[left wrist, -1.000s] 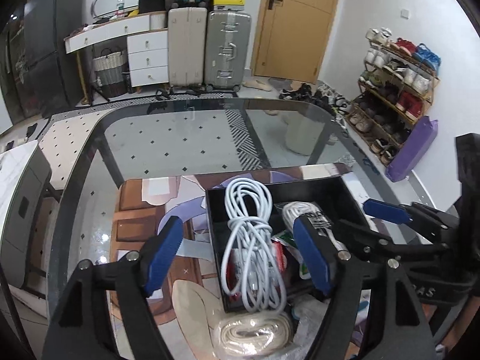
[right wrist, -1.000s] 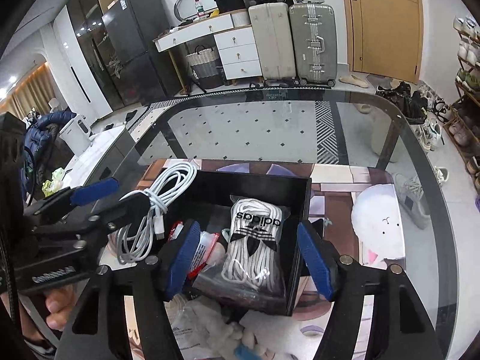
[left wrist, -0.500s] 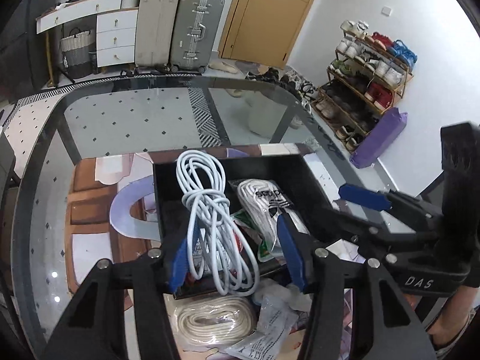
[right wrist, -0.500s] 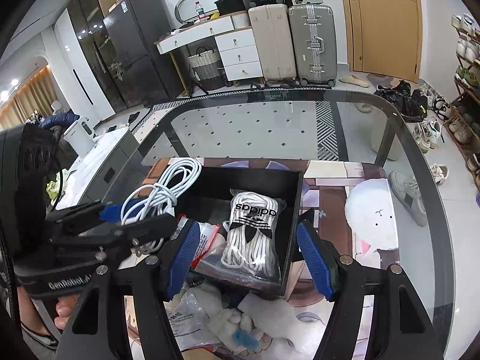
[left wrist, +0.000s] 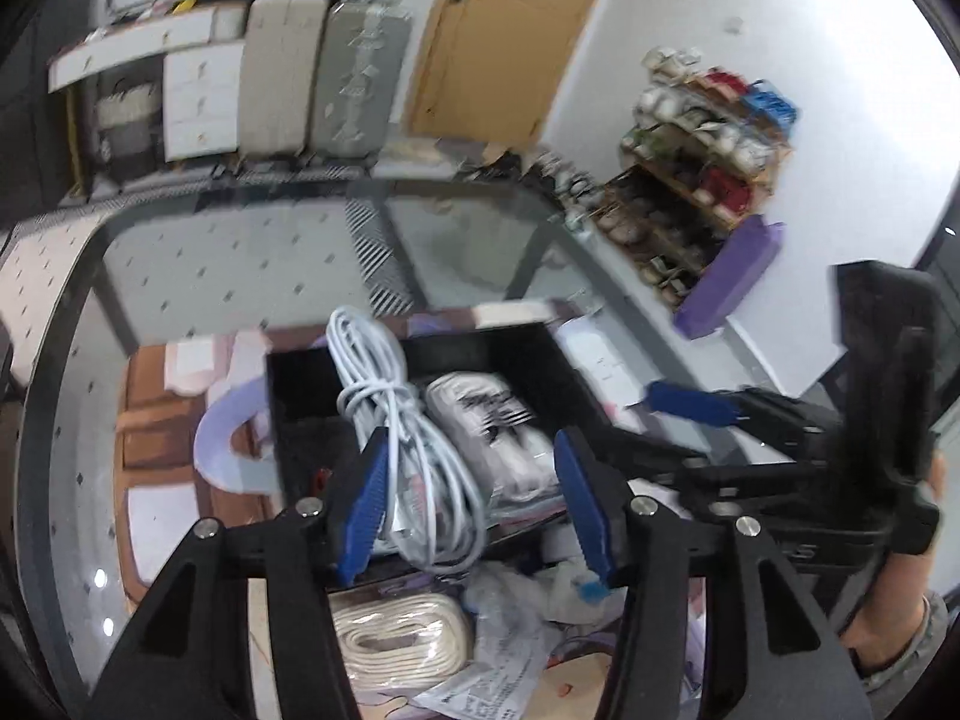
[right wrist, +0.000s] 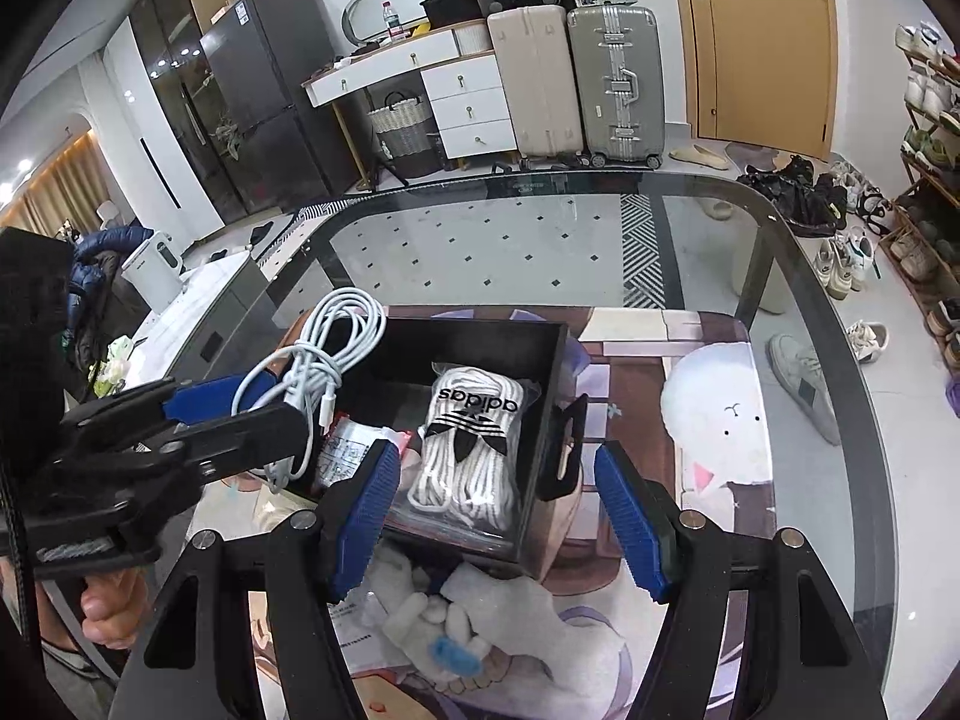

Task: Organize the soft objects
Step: 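Withdraw both tools from the box back toward the pile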

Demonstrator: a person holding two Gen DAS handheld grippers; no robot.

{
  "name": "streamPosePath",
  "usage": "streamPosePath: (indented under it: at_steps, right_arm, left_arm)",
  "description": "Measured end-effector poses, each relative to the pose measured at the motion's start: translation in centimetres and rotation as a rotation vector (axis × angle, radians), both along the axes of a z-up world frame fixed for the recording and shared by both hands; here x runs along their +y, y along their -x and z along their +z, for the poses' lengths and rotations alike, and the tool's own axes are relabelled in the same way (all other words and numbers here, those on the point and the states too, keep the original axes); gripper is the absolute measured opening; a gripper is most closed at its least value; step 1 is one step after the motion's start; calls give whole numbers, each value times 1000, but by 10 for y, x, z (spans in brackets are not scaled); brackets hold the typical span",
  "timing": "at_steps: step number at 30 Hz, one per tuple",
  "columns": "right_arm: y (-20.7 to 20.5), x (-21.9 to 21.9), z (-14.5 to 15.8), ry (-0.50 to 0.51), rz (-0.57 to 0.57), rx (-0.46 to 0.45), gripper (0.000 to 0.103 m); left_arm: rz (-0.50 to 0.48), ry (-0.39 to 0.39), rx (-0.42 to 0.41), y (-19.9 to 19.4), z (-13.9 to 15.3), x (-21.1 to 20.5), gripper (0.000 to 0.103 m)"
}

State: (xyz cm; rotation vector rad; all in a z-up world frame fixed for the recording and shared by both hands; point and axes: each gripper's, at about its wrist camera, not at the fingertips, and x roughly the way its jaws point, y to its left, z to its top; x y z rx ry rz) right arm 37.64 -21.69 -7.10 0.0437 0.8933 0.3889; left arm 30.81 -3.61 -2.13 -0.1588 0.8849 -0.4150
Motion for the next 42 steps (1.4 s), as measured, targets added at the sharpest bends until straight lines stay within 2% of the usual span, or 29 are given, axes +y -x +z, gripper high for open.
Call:
streamPosePath:
  at_steps: [3, 4, 5, 8, 11, 13, 15, 16, 17, 19, 23, 35, 42]
  right_arm:
    - [1, 1, 0, 1, 2, 3, 69]
    - [1, 2, 0, 4, 5, 3, 69]
    - [1, 3, -1, 6, 9, 5, 69]
    - [1, 6, -1, 8, 13, 6, 69]
    - [3, 7, -1, 11, 19, 6, 69]
    - [4, 6, -1, 15, 22, 6, 69]
    - [5, 5, -2, 20, 24, 9, 69]
    - [5, 4, -3, 24, 27, 11, 69]
    - [5, 3, -4, 32, 30, 14, 69]
    - [7, 2, -8, 44, 42, 24, 69]
    - [14, 1, -13, 76, 74, 36, 69]
    - [36, -13, -41, 168, 143, 74, 69]
    - [33, -22, -62, 197, 138, 110, 69]
  left_arm:
    - [29, -20, 39, -9, -16, 2, 49]
    - [29, -30, 52, -11, -20, 2, 32]
    - [18, -22, 62, -12, -22, 0, 22]
    - [-42, -11, 65, -11, -25, -8, 18]
    - [-46, -66, 37, -7, -21, -18, 18]
    - [-36, -55, 25, -5, -14, -17, 19]
    - [-36, -16, 30, -1, -10, -13, 28]
    - [-39, -19, 30, 2, -8, -12, 45]
    - [-37, -39, 10, 7, -5, -12, 52]
    - [-39, -77, -21, 12, -2, -12, 52]
    - [-62, -93, -23, 22, -2, -7, 52]
    - [-112, -171, 20, 52, -23, 14, 52]
    - [-229, -252, 24, 80, -38, -22, 52]
